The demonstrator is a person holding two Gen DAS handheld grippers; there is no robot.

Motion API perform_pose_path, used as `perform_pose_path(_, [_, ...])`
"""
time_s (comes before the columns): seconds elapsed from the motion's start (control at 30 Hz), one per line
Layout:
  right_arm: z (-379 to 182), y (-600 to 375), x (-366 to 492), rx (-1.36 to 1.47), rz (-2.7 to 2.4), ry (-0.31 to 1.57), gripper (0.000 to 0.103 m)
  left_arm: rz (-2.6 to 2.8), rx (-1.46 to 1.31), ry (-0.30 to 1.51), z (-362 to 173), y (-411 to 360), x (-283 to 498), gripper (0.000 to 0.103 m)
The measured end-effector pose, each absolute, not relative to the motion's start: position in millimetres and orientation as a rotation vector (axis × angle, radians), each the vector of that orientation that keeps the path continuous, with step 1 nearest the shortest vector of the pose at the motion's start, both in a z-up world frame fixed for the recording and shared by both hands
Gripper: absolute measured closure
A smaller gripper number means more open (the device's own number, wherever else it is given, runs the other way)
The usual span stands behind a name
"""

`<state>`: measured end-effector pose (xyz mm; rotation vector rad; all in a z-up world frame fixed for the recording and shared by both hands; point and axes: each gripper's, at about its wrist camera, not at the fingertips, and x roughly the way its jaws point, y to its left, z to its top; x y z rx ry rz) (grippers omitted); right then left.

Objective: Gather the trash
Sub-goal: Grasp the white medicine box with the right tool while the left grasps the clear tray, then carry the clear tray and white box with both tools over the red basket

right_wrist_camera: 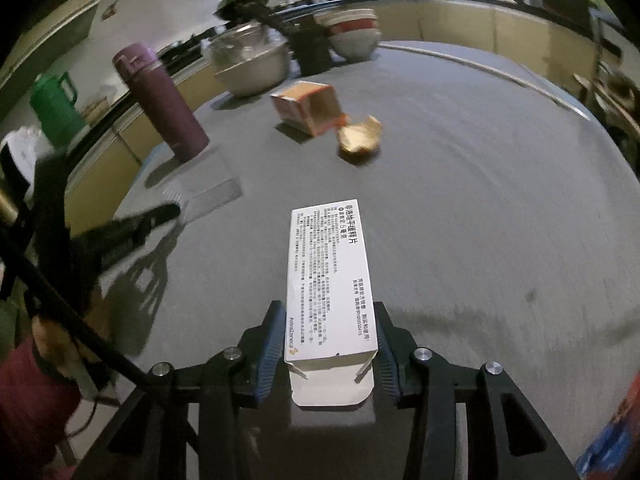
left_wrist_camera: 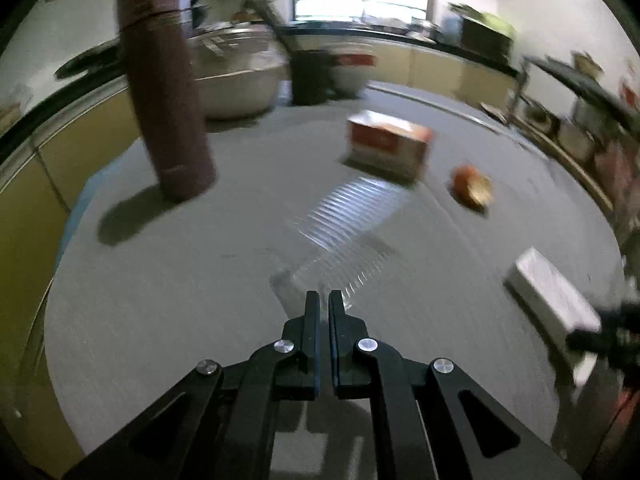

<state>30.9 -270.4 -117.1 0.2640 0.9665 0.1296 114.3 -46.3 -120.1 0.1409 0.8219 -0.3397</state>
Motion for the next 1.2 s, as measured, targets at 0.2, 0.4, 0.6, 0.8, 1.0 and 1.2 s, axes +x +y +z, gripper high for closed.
perform_pose_path(0.2, [-119.9, -279.1, 17.0, 0.314, 0.108, 0.953, 0.058, -0.436, 0.195, 0.822, -122.0, -53.0, 67.5, 0.098])
perform_pose_path(0.4, [-123.4, -289.5, 11.0, 0.392, 0.105, 0.931, 0.058, -0.433, 0.201, 0.783, -96.3, -28.3, 60.7, 0.076])
perform_pose_path(0.6, [-123.1, -287.9, 12.3, 0.407, 0.079, 0.934, 0.056, -0.366, 0.199, 0.730, -60.2, -22.1, 119.9, 0.020])
perform_pose_path(0.8, [-117.9, -279.0, 21.6, 0.362, 0.047, 0.970, 0.037, -0.527, 0.267, 0.837, -68.2, -59.5, 164.3, 0.020])
perform_pose_path(1.0, [-119.7, -264.1, 34.0, 0.255, 0.041, 0.986, 0.037, -0.589, 0.305, 0.922, -90.7, -82.7, 174.2, 0.020])
perform_pose_path(1.2, [-121.5, -260.5, 27.3, 0.196, 0.035, 0.960, 0.057, -0.536, 0.283, 0.978, -106.3, -78.1, 182.1, 0.065])
